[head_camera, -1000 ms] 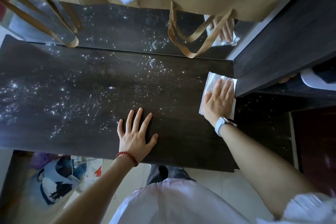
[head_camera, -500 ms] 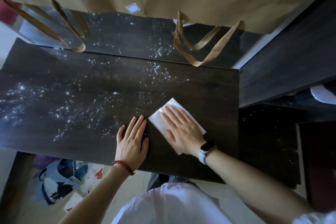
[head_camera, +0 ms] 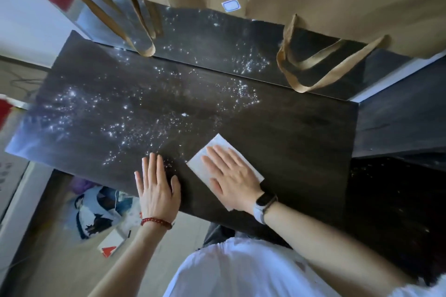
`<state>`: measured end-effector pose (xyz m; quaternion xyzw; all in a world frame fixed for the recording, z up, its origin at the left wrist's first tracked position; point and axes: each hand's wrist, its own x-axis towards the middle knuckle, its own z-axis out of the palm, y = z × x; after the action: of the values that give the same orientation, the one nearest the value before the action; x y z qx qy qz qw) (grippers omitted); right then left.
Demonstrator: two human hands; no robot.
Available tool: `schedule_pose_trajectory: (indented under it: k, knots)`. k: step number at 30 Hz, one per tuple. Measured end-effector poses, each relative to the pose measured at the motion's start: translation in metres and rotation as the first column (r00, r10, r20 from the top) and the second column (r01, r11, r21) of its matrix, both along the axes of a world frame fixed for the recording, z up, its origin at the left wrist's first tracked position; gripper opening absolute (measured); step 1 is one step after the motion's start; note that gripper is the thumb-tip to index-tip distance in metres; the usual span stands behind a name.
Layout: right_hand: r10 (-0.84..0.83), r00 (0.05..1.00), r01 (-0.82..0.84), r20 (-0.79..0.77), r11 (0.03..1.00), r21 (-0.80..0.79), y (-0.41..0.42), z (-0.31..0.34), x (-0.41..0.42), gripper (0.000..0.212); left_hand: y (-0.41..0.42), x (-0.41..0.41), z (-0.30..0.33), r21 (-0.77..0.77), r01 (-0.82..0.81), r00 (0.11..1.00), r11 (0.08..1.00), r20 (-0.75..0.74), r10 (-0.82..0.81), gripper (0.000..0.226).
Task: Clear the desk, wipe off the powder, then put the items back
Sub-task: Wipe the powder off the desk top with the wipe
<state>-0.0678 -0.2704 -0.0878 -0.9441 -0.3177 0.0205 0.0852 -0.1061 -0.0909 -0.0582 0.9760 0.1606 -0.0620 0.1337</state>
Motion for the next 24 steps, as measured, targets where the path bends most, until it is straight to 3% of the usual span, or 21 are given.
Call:
schedule_pose_trajectory:
  k: [2,3,6,9,12,14,17,19,20,22,24]
  knots:
    - [-0.023,0.999,0.022,0.035,1.000,0.016,-0.028,-0.003,0.018,0.057,0.008,-0.002,0.000,-0.009,-0.050,0.998,0.999,-0.034,0.050,0.066]
    - [-0.138,0.989,0.137,0.056,0.990,0.017,-0.042,-0.006,0.033,0.057,0.012,-0.003,-0.001,-0.005,-0.066,0.996,0.998,-0.057,0.065,0.067]
    - [-0.571,0.820,0.572,0.033,0.820,-0.021,-0.068,-0.007,0.082,0.058,0.019,-0.007,-0.003,-0.002,-0.076,0.993,0.997,-0.094,0.075,0.068]
    - [-0.688,0.725,0.687,-0.035,0.726,-0.031,-0.037,0.003,0.110,0.055,0.027,-0.009,-0.005,0.010,-0.046,0.995,0.999,-0.087,0.047,0.071]
    - [-0.602,0.798,0.602,-0.031,0.798,0.029,0.018,0.001,0.099,0.058,0.038,-0.012,-0.007,0.021,0.015,0.996,1.000,-0.086,-0.013,0.072]
    - [-0.444,0.896,0.443,0.004,0.895,0.042,0.051,-0.002,0.065,0.057,0.049,-0.015,-0.008,0.024,0.071,0.994,0.997,-0.080,-0.069,0.067]
    - [-0.187,0.982,0.187,-0.003,0.982,-0.025,0.070,0.001,-0.003,0.057,0.065,-0.018,-0.009,0.024,0.186,0.980,0.982,-0.079,-0.184,0.060]
    - [-0.108,0.994,0.108,0.001,0.992,-0.064,0.053,0.002,-0.028,0.057,0.074,-0.017,-0.010,0.022,0.242,0.967,0.970,-0.089,-0.239,0.057]
    - [-0.141,0.990,0.141,0.009,0.987,-0.079,0.040,0.003,-0.034,0.056,0.077,-0.017,-0.011,0.018,0.266,0.960,0.964,-0.091,-0.263,0.056]
    - [-0.388,0.921,0.388,0.022,0.915,-0.109,0.017,0.002,-0.037,0.055,0.086,-0.016,-0.012,0.013,0.316,0.945,0.949,-0.087,-0.314,0.054]
    - [-0.732,0.682,0.729,0.016,0.676,-0.109,0.020,0.005,-0.033,0.054,0.096,-0.013,-0.011,0.026,0.390,0.918,0.920,-0.083,-0.387,0.052]
